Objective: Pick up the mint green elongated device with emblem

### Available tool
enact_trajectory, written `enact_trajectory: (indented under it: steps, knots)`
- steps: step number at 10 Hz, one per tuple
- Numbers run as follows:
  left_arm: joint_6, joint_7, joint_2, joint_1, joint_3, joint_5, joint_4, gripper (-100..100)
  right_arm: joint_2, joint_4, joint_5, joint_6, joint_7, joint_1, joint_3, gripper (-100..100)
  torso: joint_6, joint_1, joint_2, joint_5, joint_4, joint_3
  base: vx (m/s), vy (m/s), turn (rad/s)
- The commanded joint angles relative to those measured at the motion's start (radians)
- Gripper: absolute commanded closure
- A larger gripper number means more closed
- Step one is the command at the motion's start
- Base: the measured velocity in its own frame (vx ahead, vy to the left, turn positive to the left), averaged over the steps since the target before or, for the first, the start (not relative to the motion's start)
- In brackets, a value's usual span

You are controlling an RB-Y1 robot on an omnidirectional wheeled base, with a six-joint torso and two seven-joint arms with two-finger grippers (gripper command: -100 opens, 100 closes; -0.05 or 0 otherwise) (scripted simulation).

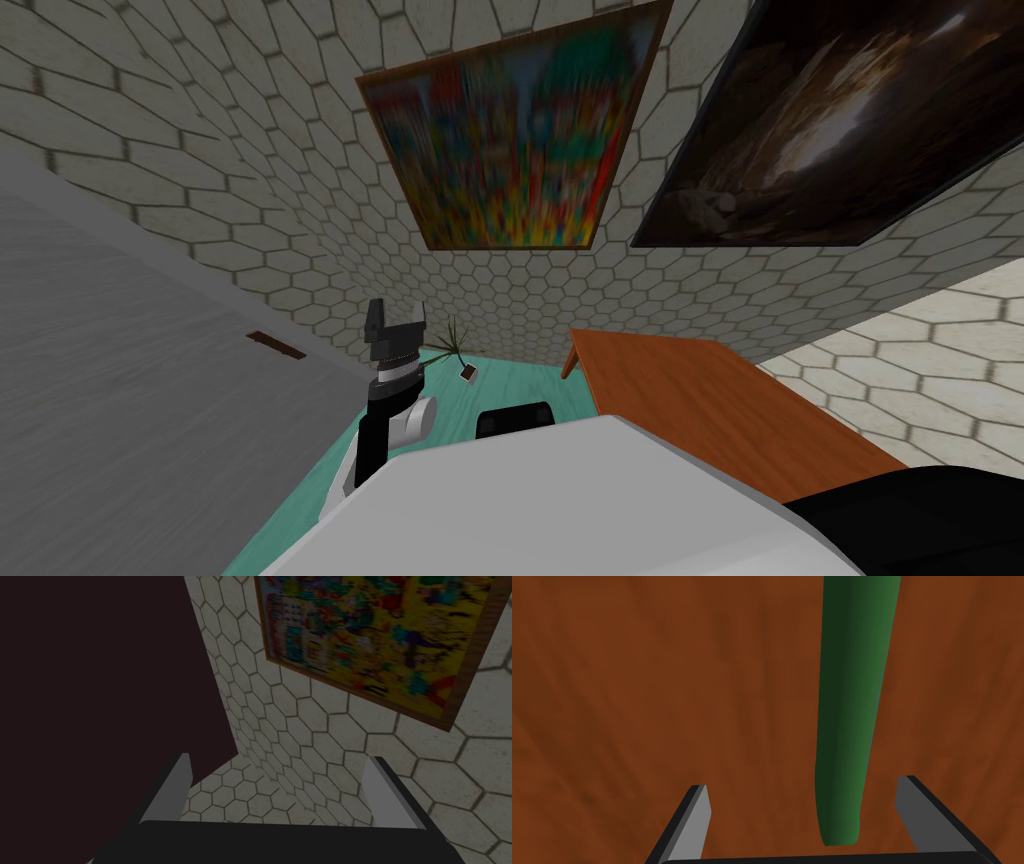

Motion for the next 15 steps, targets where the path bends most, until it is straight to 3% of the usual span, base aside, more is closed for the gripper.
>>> enact_trajectory:
  steps: [1,4,6,7,9,10,12,13,15]
  knots:
    - [0.000,0.000,0.000,0.000,0.000,0.000,0.000,0,-0.014,-0.050,-0.031,0.050,0.027,0.007,-0.005,-100,0.000,0.000,0.000,0.000,0.000,0.000,-0.022,-0.022,0.026]
    - [0.000,0.000,0.000,0.000,0.000,0.000,0.000,0,-0.035,-0.163,-0.063,0.126,0.053,0.017,-0.012,-100,0.000,-0.003,0.002,0.000,0.000,0.001,-0.031,-0.046,0.020]
    - [0.000,0.000,0.000,0.000,0.000,0.000,0.000,0,-0.035,-0.179,-0.063,0.126,0.053,0.017,-0.012,-100,0.000,-0.001,0.001,0.000,0.000,0.001,-0.008,-0.013,0.002]
    - [0.000,0.000,0.000,0.000,0.000,0.000,0.000,0,-0.055,-0.209,-0.095,0.169,0.080,0.028,-0.018,-100,0.000,0.000,0.000,0.000,0.000,0.000,-0.020,-0.022,0.021]
    - [0.000,0.000,0.000,0.000,0.000,0.000,0.000,0,-0.055,-0.263,-0.095,0.188,0.080,0.028,-0.018,-100,0.000,-0.002,0.001,0.000,0.000,0.000,-0.021,-0.030,0.012]
    - [0.000,0.000,0.000,0.000,0.000,0.000,0.000,0,-0.076,-0.299,-0.128,0.237,0.107,0.038,-0.024,-100,0.000,-0.001,0.001,0.000,0.000,0.000,-0.025,-0.033,0.026]
    - [0.000,0.000,0.000,0.000,0.000,0.000,0.000,0,-0.076,-0.347,-0.128,0.250,0.107,0.038,-0.024,-100,0.000,-0.002,0.001,0.000,0.000,0.001,-0.020,-0.027,0.009]
    - [0.000,0.000,0.000,0.000,0.000,0.000,0.000,0,-0.097,-0.399,-0.160,0.301,0.133,0.049,-0.031,-100,0.000,-0.001,0.001,0.000,0.000,0.000,-0.031,-0.036,0.018]
    - [0.000,0.000,0.000,0.000,0.000,0.000,0.000,0,-0.118,-0.460,-0.192,0.349,0.160,0.059,-0.037,-100,0.000,-0.002,0.001,0.000,0.000,0.001,-0.036,-0.045,0.025]
